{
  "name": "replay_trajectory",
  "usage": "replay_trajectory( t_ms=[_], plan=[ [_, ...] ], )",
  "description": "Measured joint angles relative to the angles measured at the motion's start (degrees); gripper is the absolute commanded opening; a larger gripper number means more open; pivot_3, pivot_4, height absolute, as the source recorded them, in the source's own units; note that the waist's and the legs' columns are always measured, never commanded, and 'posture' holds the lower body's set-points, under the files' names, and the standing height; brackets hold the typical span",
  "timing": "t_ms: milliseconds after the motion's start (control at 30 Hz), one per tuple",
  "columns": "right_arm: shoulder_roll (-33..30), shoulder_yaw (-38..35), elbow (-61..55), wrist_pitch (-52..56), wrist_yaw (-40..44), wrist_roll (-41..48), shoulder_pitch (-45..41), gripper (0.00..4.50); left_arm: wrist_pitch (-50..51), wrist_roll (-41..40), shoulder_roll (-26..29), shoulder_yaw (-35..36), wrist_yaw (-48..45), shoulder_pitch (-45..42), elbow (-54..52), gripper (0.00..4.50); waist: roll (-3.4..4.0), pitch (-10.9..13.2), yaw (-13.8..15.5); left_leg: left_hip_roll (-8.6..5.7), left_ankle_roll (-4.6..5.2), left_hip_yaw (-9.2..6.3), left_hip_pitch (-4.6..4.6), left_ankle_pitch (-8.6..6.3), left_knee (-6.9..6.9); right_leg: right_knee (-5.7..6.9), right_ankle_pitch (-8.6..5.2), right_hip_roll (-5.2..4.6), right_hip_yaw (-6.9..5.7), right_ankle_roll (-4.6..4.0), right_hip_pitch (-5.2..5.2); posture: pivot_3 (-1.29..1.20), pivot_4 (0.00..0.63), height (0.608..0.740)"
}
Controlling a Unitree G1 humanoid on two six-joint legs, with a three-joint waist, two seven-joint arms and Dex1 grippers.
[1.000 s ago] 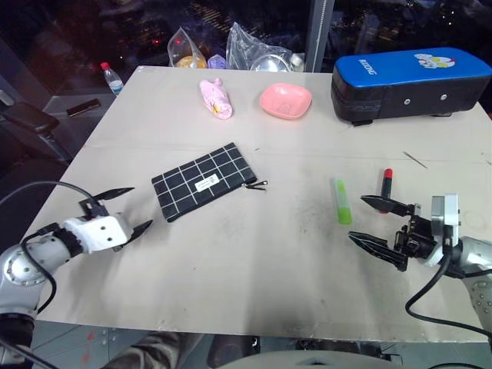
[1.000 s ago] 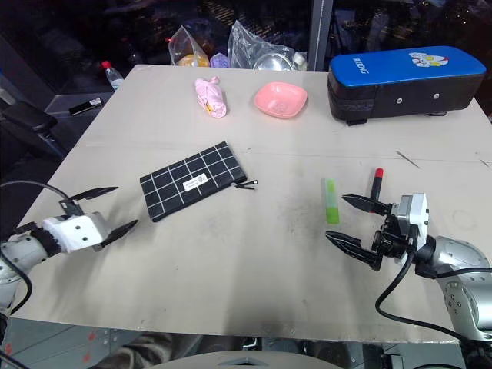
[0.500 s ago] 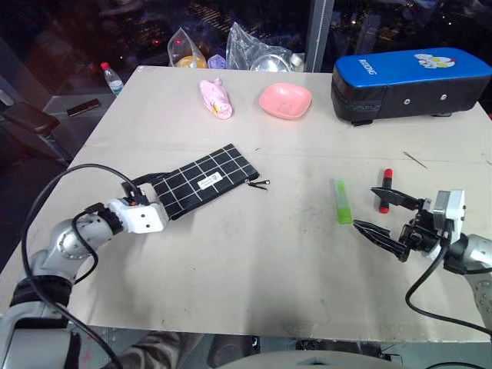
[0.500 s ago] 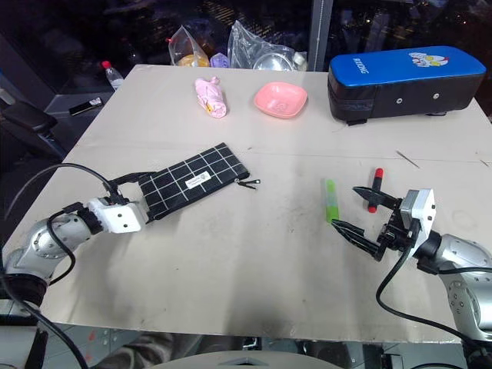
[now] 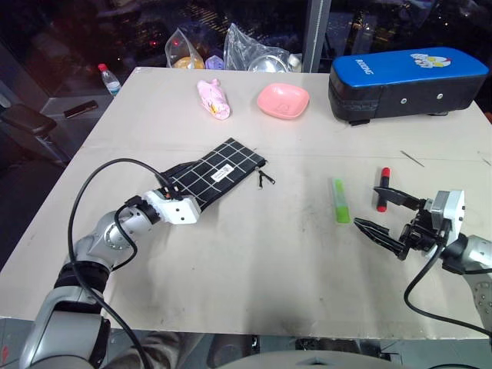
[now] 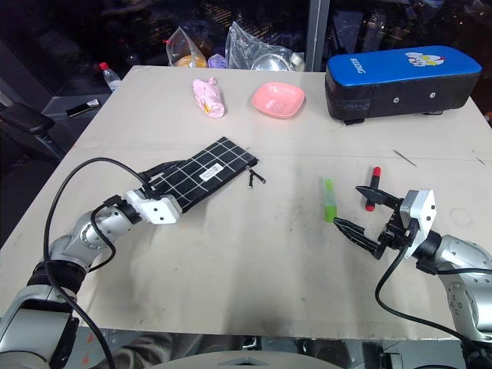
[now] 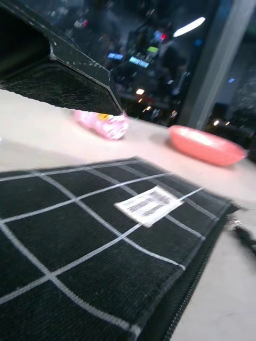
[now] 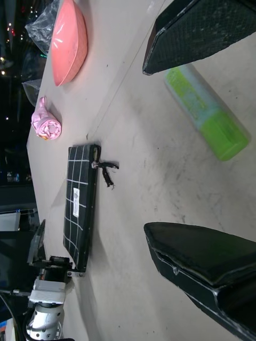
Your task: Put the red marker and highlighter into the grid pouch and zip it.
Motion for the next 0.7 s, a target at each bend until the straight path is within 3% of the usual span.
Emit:
replay_trajectory(
  t_ms=[367, 467, 700],
  plan=[
    [0.00, -0.26, -0.01, 2.32, -3.06, 0.24, 1.42, 4.46, -1.20, 5.82, 0.73, -0.73, 7.32, 0.93, -5.33, 4.50, 0.00, 0.00, 0.03, 0.00, 0.00, 0.00, 0.00, 0.00, 0.06, 0.05, 0.00, -0.02, 0.00, 0.00, 0.00, 0.00, 0.150, 0.740],
    [-0.01, -0.26, -0.01, 2.43, -3.14, 0.24, 1.47, 4.50, -1.17, 7.16, 0.51, -2.39, 8.21, 0.98, -6.03, 3.76, 0.00, 0.00, 0.04, 0.00, 0.00, 0.01, 0.00, 0.00, 0.06, 0.05, 0.00, -0.01, 0.01, 0.00, 0.00, 0.00, 0.150, 0.740],
    [0.00, -0.26, -0.03, 2.46, -3.59, 0.24, 1.49, 4.50, -1.26, 10.55, 0.44, -4.79, 11.70, 0.81, -5.47, 0.73, -0.01, 0.01, 0.04, 0.00, 0.01, 0.01, 0.00, -0.01, 0.07, 0.06, -0.01, 0.00, 0.01, 0.00, -0.01, 0.00, 0.150, 0.740]
  ],
)
